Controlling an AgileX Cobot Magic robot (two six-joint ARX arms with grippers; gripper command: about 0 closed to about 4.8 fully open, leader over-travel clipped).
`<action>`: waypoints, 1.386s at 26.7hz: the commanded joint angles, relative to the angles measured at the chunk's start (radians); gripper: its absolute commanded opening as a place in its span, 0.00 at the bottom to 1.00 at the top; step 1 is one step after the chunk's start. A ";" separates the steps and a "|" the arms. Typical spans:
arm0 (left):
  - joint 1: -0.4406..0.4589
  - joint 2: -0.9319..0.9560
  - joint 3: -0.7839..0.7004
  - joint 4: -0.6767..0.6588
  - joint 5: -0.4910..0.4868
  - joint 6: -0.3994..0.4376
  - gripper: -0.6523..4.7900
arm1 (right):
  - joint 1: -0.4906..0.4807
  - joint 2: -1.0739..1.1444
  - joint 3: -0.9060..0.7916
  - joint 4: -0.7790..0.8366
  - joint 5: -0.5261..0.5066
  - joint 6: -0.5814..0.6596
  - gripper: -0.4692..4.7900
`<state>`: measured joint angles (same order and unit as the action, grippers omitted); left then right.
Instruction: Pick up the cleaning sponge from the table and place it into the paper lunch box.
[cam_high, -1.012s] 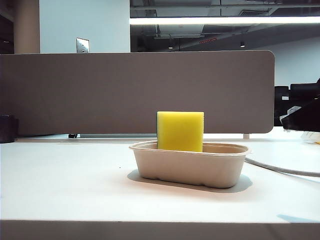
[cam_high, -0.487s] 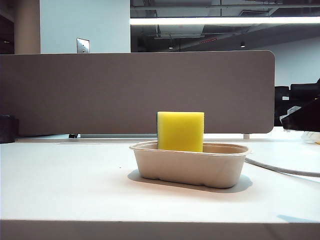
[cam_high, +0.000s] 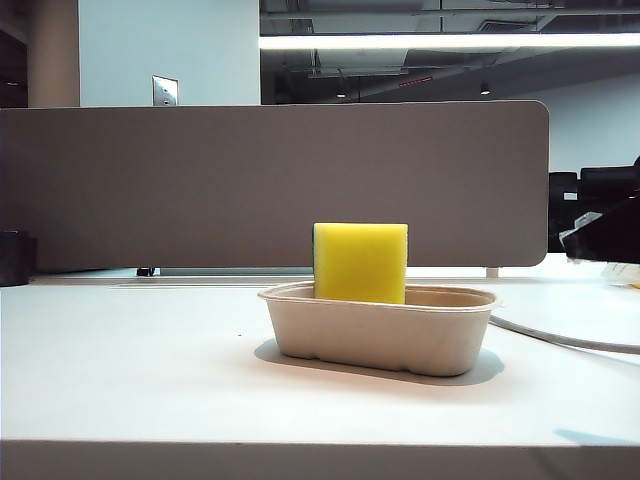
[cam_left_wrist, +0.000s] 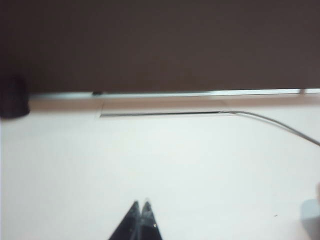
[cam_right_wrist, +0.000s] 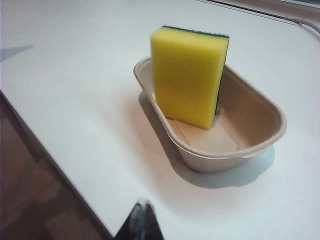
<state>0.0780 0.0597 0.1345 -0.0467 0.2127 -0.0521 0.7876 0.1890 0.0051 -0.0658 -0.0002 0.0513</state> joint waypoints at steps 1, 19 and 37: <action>0.000 -0.022 -0.077 0.129 -0.009 -0.057 0.11 | 0.001 -0.002 0.002 0.017 0.001 0.001 0.08; -0.003 -0.057 -0.127 0.078 -0.176 -0.053 0.11 | 0.001 -0.002 0.002 0.017 0.001 0.001 0.08; -0.035 -0.057 -0.127 0.098 -0.166 -0.051 0.11 | 0.001 -0.002 0.002 0.017 0.001 0.000 0.08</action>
<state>0.0456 0.0021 0.0063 0.0307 0.0410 -0.1059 0.7872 0.1883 0.0051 -0.0654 -0.0006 0.0513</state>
